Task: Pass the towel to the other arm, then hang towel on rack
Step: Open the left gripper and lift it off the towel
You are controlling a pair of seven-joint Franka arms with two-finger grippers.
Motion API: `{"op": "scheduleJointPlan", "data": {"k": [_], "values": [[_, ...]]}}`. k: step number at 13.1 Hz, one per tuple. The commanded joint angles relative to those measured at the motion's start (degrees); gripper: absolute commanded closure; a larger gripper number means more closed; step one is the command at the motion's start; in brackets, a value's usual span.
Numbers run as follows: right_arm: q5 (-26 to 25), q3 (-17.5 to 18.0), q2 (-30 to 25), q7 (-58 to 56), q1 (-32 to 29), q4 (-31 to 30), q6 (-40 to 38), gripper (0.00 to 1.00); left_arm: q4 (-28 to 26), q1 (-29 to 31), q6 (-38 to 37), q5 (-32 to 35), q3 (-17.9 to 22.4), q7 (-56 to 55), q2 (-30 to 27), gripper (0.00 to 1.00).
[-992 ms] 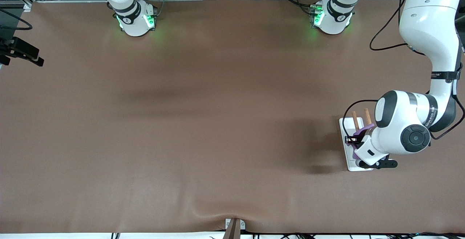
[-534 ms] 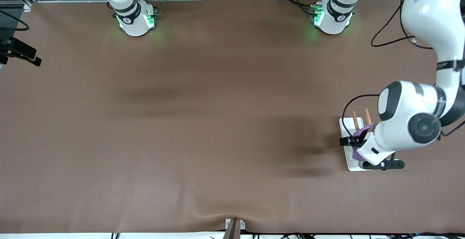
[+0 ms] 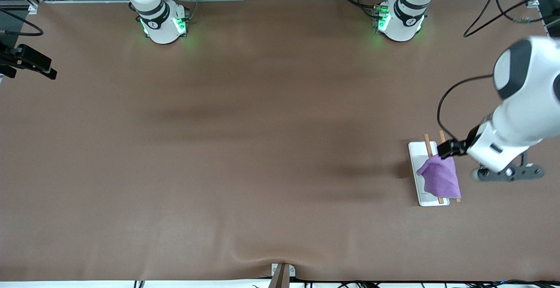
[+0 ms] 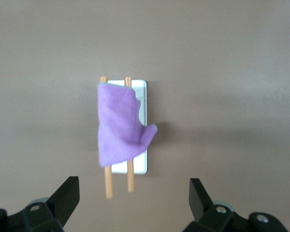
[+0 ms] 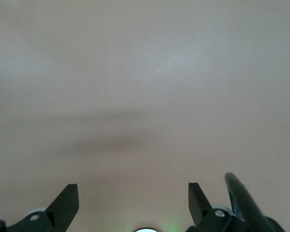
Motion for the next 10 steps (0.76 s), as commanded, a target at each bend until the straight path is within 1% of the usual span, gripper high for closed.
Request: {"op": "scheduleJointPlan", "data": {"k": [1,4,6,10], "values": [[0.73,1.73,-0.69,0.50,-1.75,-0.44,0.15,0.00,-1.41,-0.20,-4.74,-0.82,-0.91,-0.57,-5.16,0.00],[0.64,1.81,-0.86,0.41,-1.66,-0.53,0.07,0.00,-1.41,-0.20,-7.56,-1.00,-2.23,-0.57,-9.03,0.00],[0.64,1.73,-1.13,-0.02,-1.93,-0.53,-0.28,0.00,-1.59,0.06,-7.83,-1.00,-3.63,-1.80,-11.31,0.00],[0.64,1.55,-0.95,-0.03,-2.02,-0.53,-0.28,0.00,-1.85,0.33,-9.85,-2.14,-3.82,-2.24,-13.34,0.00]]}}
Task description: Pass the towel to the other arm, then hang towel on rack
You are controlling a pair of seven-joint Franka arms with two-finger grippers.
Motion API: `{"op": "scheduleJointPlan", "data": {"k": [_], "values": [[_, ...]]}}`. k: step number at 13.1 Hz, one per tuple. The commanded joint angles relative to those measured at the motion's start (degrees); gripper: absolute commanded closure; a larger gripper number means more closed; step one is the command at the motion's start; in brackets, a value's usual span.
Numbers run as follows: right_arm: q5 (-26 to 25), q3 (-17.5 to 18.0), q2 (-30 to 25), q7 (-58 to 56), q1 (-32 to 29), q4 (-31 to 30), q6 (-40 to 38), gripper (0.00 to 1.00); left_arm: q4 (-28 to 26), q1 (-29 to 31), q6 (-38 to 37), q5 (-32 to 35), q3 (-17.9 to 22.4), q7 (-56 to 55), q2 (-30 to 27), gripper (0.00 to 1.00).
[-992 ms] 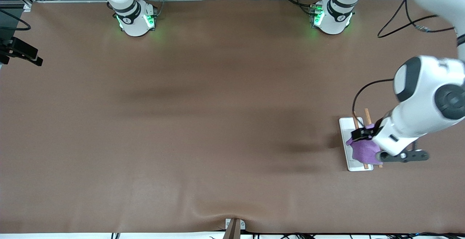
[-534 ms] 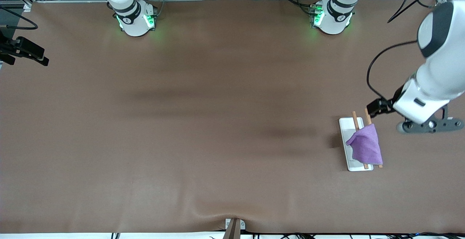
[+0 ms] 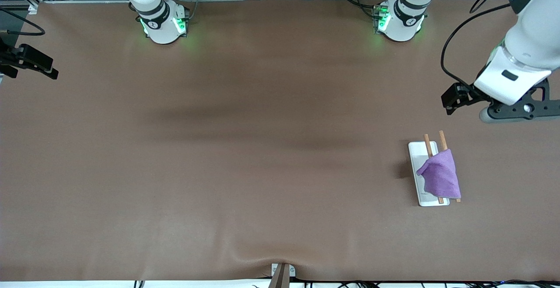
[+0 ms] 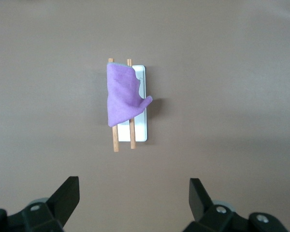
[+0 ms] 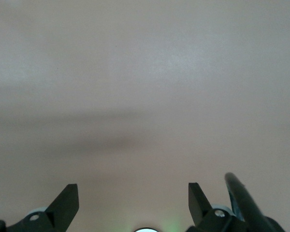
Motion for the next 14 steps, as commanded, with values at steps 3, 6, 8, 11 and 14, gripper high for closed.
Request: {"op": "scheduleJointPlan", "data": {"k": [3,6,8,11,14], "values": [[0.64,0.98,-0.58,0.06,-1.49,-1.50,0.26,0.00,-1.54,0.99,-1.50,-3.07,0.48,-0.69,-3.14,0.00],[0.64,0.98,-1.19,0.06,-1.49,-6.32,3.51,0.00,-2.23,-1.45,-1.50,-5.35,5.21,-0.25,-4.02,0.00],[0.46,0.98,-1.28,0.06,-1.58,-6.25,3.61,0.00,-3.90,-4.00,-1.41,-7.81,10.13,0.10,-5.42,0.00],[-0.07,0.90,-1.28,-0.29,-1.58,-5.46,2.91,0.00,-5.66,-4.98,-1.41,-7.82,12.08,0.37,-6.92,0.00],[0.02,1.07,-1.28,-0.29,-1.41,-3.80,1.59,0.00,-8.21,-4.98,-1.41,-7.91,12.61,0.37,-9.20,0.00]]}}
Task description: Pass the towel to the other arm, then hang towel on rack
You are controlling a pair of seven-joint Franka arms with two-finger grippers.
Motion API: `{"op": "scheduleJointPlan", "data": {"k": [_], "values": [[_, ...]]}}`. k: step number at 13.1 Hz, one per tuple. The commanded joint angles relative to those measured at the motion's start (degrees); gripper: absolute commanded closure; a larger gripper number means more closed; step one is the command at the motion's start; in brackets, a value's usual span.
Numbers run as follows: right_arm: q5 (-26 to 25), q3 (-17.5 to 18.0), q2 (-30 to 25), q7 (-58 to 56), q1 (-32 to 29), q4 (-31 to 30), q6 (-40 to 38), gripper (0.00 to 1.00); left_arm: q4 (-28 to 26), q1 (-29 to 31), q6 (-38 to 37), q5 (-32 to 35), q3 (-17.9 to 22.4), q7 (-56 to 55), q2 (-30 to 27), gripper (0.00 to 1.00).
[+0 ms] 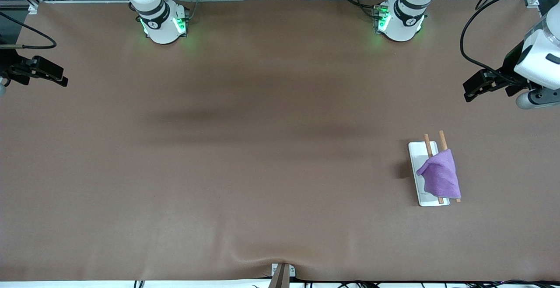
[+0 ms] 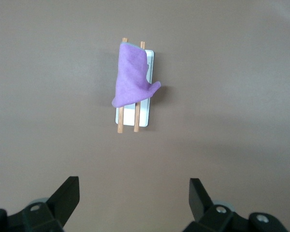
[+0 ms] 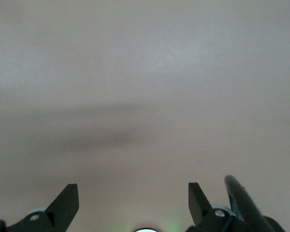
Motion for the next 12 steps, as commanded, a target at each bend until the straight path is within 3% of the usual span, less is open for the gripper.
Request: {"op": "scheduleJointPlan", "data": {"k": [1,8,12], "values": [[0.07,1.14,-0.81,-0.27,-1.04,1.92,-2.08,0.00,-4.35,-0.55,-0.06,-1.38,1.30,0.31,-4.32,0.00],[0.34,1.14,-0.81,-0.27,-0.96,2.01,-2.61,0.00,-12.78,-0.46,0.20,-4.64,2.88,0.57,-10.20,0.00],[0.34,1.05,-0.81,-0.27,-1.04,2.01,-2.61,0.00,-13.24,-0.55,0.12,-3.85,3.15,2.31,-11.18,0.00]]}}
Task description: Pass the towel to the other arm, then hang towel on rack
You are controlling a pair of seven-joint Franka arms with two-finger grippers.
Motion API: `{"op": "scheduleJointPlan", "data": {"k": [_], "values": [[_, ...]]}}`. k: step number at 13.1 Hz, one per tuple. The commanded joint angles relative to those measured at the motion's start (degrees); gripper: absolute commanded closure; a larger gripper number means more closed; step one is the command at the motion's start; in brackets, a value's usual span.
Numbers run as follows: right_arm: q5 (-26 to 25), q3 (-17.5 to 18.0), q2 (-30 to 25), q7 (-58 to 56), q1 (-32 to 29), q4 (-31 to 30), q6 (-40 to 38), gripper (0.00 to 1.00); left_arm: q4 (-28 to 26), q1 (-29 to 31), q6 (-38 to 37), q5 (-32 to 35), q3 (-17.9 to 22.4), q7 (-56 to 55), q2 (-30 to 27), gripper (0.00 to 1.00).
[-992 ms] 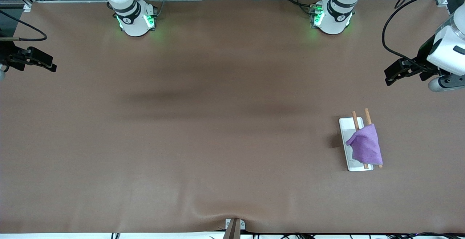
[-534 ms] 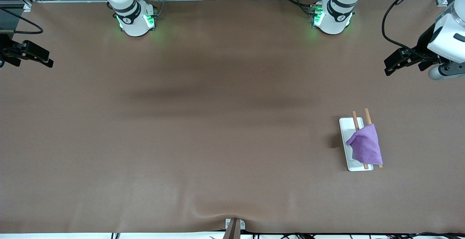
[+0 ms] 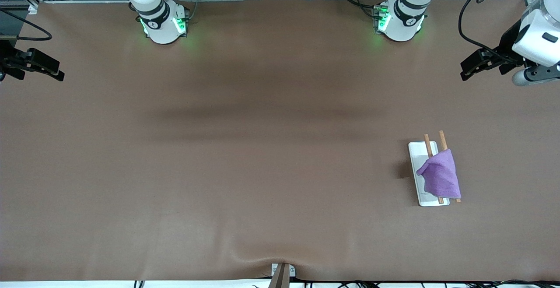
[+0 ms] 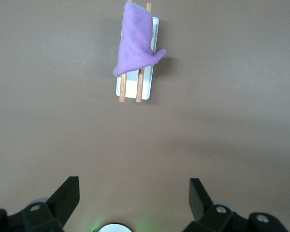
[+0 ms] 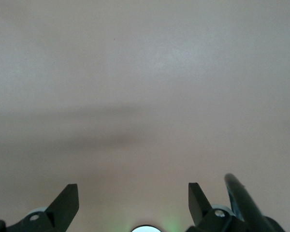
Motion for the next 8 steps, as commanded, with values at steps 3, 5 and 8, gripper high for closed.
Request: {"op": "scheduleJointPlan", "data": {"k": [3,5,8], "values": [[0.34,0.72,-0.52,-0.26,-1.04,0.13,-0.65,0.00,-1.05,-0.49,0.44,-0.19,2.03,5.46,-2.23,0.00],[0.34,0.72,-0.43,-0.26,-1.04,0.13,-0.65,0.00,-0.17,-0.49,0.00,-0.11,1.95,5.55,-1.79,0.00],[0.34,0.72,-0.34,-0.26,-1.04,0.13,-0.56,0.00,0.89,-0.58,-0.26,-0.11,1.86,5.19,-1.44,0.00]]}}
